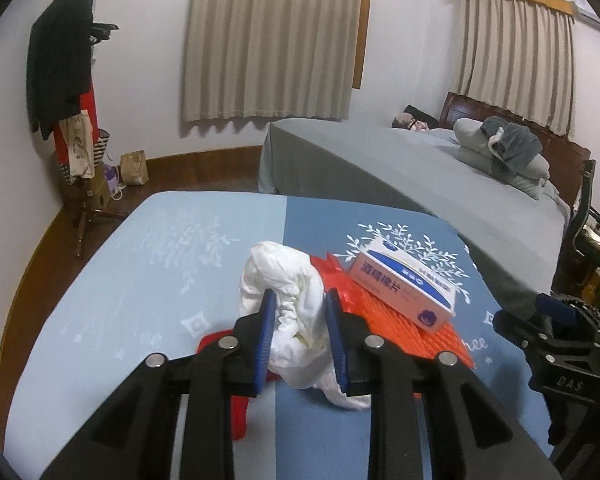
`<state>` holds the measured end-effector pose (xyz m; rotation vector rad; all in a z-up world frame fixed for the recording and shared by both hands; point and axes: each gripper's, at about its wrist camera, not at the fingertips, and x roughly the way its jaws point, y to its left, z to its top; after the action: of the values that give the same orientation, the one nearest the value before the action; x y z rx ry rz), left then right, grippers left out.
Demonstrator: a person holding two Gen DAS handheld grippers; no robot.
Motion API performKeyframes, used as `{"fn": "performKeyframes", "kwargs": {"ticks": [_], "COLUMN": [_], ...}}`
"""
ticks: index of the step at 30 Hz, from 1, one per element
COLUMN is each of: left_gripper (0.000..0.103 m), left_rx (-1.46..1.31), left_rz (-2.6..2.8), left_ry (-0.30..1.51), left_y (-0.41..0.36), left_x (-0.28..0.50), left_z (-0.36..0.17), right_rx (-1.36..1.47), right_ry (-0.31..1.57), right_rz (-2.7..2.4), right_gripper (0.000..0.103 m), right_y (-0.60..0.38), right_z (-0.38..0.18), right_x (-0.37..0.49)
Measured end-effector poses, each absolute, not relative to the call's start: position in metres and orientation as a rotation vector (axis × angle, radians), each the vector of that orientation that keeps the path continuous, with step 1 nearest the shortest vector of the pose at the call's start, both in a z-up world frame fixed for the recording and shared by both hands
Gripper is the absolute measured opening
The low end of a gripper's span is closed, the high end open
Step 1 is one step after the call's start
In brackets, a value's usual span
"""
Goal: Collect trash
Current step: 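Lift the white tissue with the left tool while the right tool reaches the white alcohol pad box, then close the right tool on the white alcohol pad box while the left tool holds the tissue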
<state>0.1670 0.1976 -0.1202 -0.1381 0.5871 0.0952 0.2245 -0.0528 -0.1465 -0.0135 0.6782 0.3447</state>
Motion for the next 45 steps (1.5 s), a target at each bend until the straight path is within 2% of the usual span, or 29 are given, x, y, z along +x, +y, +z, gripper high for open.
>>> {"fn": "performKeyframes", "kwargs": {"ticks": [17,18,20,21,23,33,35,39,43,45], "left_gripper": [0.026,0.026,0.026,0.026,0.026,0.026,0.026,0.026,0.044,0.045], "left_rx": [-0.137,-0.137,-0.136,-0.135,-0.126,-0.13,-0.13,-0.137,-0.152,-0.148], "left_rz": [0.135,0.138,0.14,0.141,0.14,0.133,0.136,0.149,0.171,0.193], "left_ry": [0.606,0.609,0.61,0.61,0.607,0.62,0.632,0.651,0.655,0.659], "left_y": [0.216,0.217,0.218,0.217,0.216,0.217,0.218,0.224,0.233,0.237], "left_x": [0.186,0.186,0.186,0.186,0.185,0.176,0.173,0.167,0.168,0.171], "left_z": [-0.124,-0.125,-0.126,-0.126,-0.124,-0.129,-0.133,-0.14,-0.143,-0.144], "right_rx": [-0.054,-0.053,-0.052,-0.051,-0.052,-0.021,-0.016,-0.017,-0.004,-0.019], "right_ry": [0.789,0.797,0.814,0.829,0.848,0.841,0.846,0.836,0.834,0.835], "right_rz": [0.467,0.48,0.508,0.527,0.558,0.572,0.568,0.542,0.541,0.545], "right_gripper": [0.097,0.095,0.072,0.068,0.066,0.066,0.074,0.081,0.085,0.085], "right_y": [-0.003,-0.002,0.001,0.003,0.006,-0.001,-0.002,-0.006,-0.004,0.0], "right_z": [-0.172,-0.174,-0.176,-0.177,-0.177,-0.163,-0.164,-0.167,-0.166,-0.167], "right_x": [0.282,0.283,0.284,0.284,0.282,0.247,0.244,0.246,0.257,0.263]}}
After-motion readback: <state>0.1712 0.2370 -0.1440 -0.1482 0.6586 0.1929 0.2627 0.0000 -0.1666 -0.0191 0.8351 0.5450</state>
